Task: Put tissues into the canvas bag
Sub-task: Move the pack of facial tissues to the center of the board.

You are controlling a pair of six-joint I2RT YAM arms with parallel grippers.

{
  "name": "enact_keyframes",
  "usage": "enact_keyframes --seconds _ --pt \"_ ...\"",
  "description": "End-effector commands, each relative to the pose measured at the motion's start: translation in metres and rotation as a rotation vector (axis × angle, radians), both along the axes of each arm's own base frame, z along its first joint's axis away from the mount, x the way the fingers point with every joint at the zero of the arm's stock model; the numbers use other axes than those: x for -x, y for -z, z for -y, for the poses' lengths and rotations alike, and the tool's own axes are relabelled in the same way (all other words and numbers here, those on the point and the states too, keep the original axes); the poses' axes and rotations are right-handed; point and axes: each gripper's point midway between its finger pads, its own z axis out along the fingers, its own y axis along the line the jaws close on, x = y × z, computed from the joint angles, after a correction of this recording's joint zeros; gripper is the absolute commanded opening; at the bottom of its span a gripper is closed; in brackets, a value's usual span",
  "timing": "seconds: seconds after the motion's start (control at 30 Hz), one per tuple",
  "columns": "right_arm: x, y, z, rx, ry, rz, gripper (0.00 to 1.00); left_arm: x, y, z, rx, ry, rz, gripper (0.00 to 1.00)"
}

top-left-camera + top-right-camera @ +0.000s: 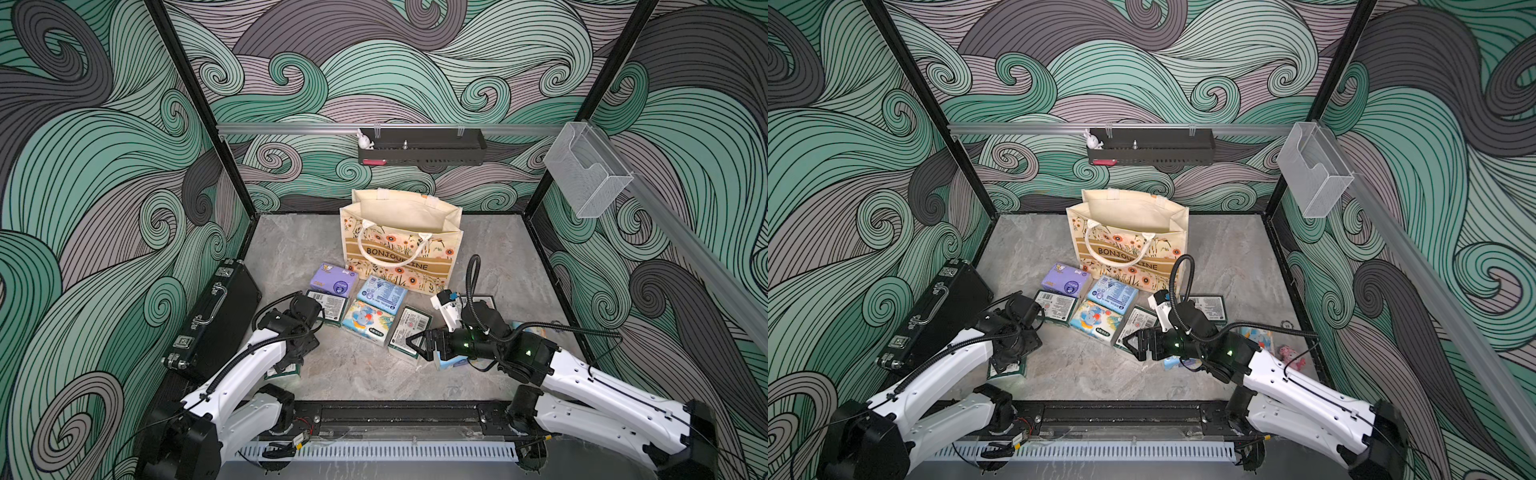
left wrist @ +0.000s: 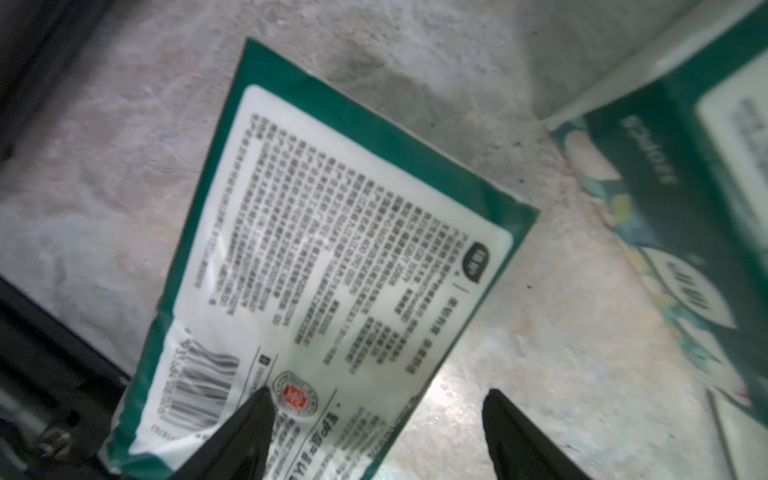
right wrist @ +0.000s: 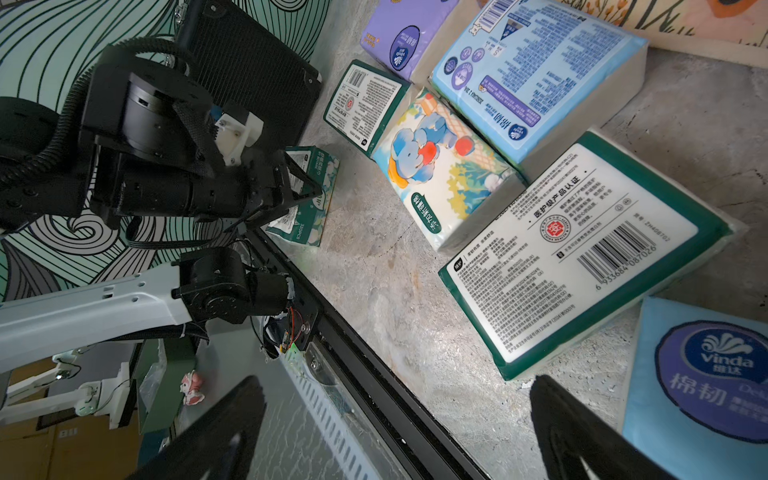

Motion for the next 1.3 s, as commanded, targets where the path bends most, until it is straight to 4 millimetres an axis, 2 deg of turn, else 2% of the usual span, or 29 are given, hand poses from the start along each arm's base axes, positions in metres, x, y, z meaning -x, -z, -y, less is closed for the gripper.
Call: enact_keyframes --seconds 0.0,0.23,0.47,0.53,0.63,0.7,0.77,0.83,0.93,0.97,1.03,1.07,1.17,1.27 --pt "-0.001 0.003 0.003 0.019 0.007 0.015 1.0 -0.012 0.008 0.045 0.269 0.041 0.076 0.8" --pt "-0.005 0.004 -0.005 0.028 0.001 0.007 1.0 0.009 0.013 0.083 0.53 -0.009 0.081 0.77" --pt "-0.01 0.01 -0.017 0.031 -0.007 -0.018 1.0 0.032 -0.002 0.106 0.613 0.0 0.08 0.76" --pt "-0.011 0.011 -0.023 0.024 -0.017 -0.032 1.0 0.033 -0.016 0.109 0.624 0.021 0.093 0.76" --pt "-0.008 0.014 -0.036 0.022 -0.052 -0.059 1.0 0.027 -0.044 0.1 0.56 0.108 0.161 0.77" --pt "-0.004 0.015 -0.047 0.029 -0.075 -0.064 1.0 0.022 -0.057 0.083 0.451 0.135 0.209 0.78" --pt "0.003 0.015 -0.06 0.03 -0.108 -0.067 1.0 0.022 -0.064 0.066 0.359 0.14 0.224 0.79" --pt "0.007 0.016 -0.075 0.019 -0.133 -0.077 1.0 0.021 -0.069 0.058 0.306 0.163 0.233 0.8" --pt "0.01 0.021 -0.094 -0.026 -0.165 -0.108 1.0 0.022 -0.063 0.048 0.24 0.171 0.205 0.79" --pt "0.009 0.023 -0.1 -0.044 -0.172 -0.119 1.0 0.024 -0.059 0.043 0.212 0.163 0.186 0.76" --pt "0.009 0.031 -0.112 -0.059 -0.186 -0.148 1.0 0.028 -0.05 0.031 0.144 0.138 0.142 0.58" --pt "0.008 0.033 -0.116 -0.058 -0.19 -0.158 1.0 0.029 -0.046 0.026 0.12 0.129 0.126 0.54" --pt "0.005 0.044 -0.13 -0.056 -0.193 -0.192 1.0 0.026 -0.04 0.018 0.076 0.107 0.109 0.52" --pt "0.001 0.051 -0.142 -0.066 -0.181 -0.208 1.0 0.021 -0.034 0.016 0.074 0.095 0.124 0.54"
